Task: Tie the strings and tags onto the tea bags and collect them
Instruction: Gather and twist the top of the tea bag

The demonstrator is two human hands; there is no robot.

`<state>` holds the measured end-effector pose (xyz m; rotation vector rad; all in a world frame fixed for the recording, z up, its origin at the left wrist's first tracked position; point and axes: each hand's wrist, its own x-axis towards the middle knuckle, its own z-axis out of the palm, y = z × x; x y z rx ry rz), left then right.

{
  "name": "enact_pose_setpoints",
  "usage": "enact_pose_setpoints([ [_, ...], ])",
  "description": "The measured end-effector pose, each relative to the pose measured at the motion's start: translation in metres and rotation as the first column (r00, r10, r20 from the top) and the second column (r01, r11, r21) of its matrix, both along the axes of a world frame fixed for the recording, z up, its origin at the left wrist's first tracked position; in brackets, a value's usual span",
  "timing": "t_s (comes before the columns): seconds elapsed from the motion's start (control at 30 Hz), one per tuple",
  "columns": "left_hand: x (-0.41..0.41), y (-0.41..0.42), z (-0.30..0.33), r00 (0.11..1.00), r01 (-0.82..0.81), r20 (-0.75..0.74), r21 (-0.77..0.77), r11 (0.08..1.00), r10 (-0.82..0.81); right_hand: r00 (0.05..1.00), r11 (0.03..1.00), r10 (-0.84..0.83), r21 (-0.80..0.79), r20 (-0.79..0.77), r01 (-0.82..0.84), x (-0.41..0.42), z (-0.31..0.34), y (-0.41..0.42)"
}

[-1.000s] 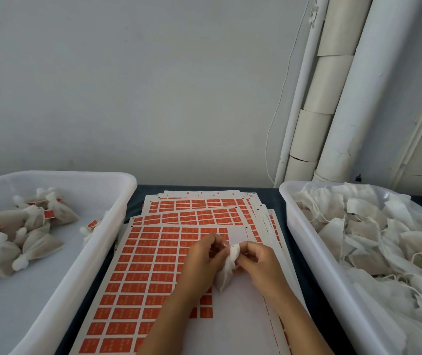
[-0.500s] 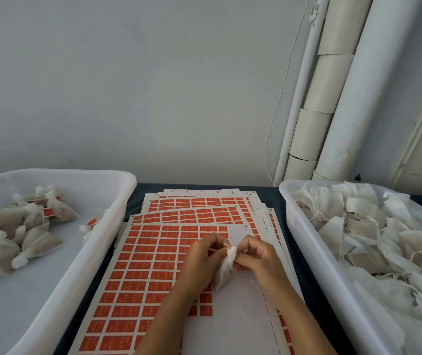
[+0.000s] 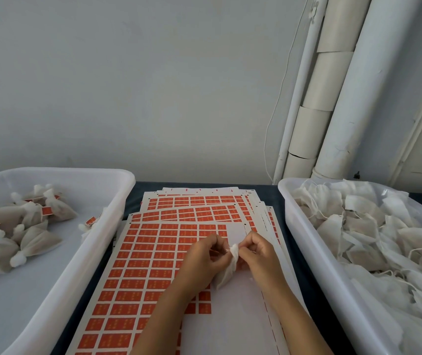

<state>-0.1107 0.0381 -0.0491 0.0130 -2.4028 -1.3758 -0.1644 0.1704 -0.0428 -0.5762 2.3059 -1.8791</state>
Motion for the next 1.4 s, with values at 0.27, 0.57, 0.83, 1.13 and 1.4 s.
enact_pose_setpoints([
  [0.27,0.0,0.0,-0.002,1.0,0.016,-0.017,0.039,0.999,-0.015,0.975,0.997,0.064,-0.065,0.213,-0.051,0.002,0.005,0.0],
  [0.57,0.001,0.0,-0.001,1.0,0.023,-0.015,0.036,0.999,-0.022,0.991,0.999,0.046,0.02,0.123,-0.049,0.004,0.006,0.004],
  [0.83,0.007,0.0,-0.001,0.987,0.148,0.039,0.189,0.971,-0.158,0.944,0.97,0.077,-0.243,0.321,0.004,0.007,0.006,0.001],
  [1.13,0.002,0.003,-0.003,0.998,0.063,0.026,0.003,0.998,-0.063,0.981,0.995,-0.007,0.093,-0.194,0.026,0.002,0.004,0.006],
  [1.4,-0.002,0.001,-0.006,1.0,0.011,0.006,0.02,1.0,-0.011,0.86,0.921,0.119,0.379,-0.496,0.091,-0.002,0.004,0.013],
])
